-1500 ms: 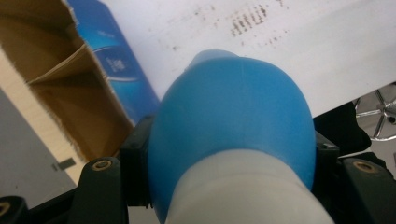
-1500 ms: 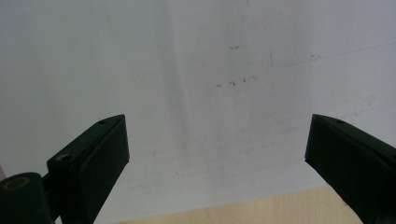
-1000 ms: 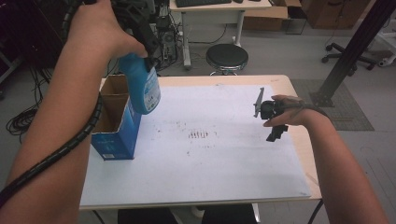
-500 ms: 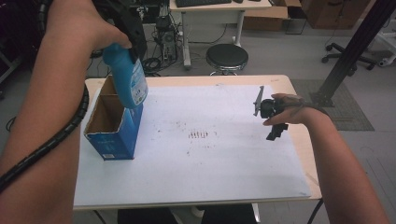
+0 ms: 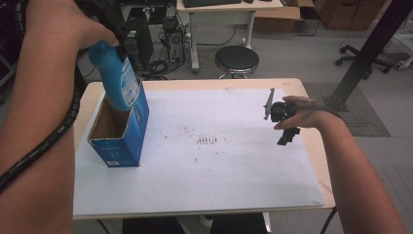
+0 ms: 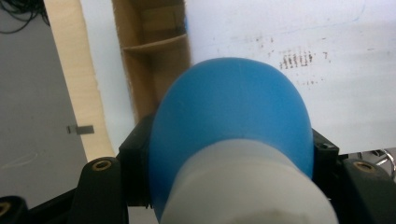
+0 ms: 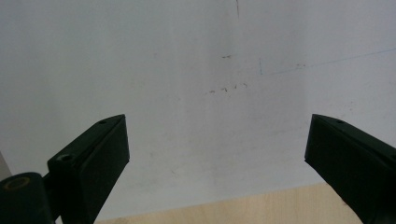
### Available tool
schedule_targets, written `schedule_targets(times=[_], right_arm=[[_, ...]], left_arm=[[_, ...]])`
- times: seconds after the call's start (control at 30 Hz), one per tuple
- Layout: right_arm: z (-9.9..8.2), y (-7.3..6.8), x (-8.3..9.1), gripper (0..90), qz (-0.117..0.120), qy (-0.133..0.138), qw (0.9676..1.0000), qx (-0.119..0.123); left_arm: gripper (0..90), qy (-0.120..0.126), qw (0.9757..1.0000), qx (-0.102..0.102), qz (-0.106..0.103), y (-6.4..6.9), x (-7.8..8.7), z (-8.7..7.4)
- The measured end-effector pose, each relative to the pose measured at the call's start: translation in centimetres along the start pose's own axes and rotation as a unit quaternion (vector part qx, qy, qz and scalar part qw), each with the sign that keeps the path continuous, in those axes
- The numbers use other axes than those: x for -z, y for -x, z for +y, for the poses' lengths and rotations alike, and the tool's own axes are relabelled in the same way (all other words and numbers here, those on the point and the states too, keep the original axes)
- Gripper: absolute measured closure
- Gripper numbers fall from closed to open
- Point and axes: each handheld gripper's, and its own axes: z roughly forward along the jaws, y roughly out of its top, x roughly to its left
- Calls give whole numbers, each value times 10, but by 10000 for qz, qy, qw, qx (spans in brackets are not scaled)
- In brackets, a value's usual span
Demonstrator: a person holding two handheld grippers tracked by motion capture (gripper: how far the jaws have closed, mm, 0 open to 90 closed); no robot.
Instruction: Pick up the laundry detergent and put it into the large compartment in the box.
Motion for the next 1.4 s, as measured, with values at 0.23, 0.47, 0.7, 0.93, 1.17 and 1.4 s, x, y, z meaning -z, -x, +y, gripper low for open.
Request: schedule_targets(times=[0.23, 0.47, 0.7, 0.93, 1.17, 1.4], right_arm=[[0, -1, 0, 62, -21, -23, 10000, 10], [1, -2, -1, 62, -16, -13, 10000, 41], [1, -3, -2, 62, -25, -8, 10000, 70], [2, -4, -2, 62, -13, -35, 10000, 51], [3, -5, -2, 62, -26, -37, 10000, 65], [4, -6, -4, 62, -8, -26, 10000, 87]], left_arm=[[375, 129, 9998, 131, 71, -10, -2, 0], [375, 119, 9997, 220, 73, -19, -7, 0], [375, 159, 9992, 346, 147, -30, -14, 0], [375, 121, 9989, 440, 145, -41, -26, -1], [375, 26, 9988, 459, 146, -49, -41, -1], [375, 14, 9986, 517, 90, -56, -54, -3]])
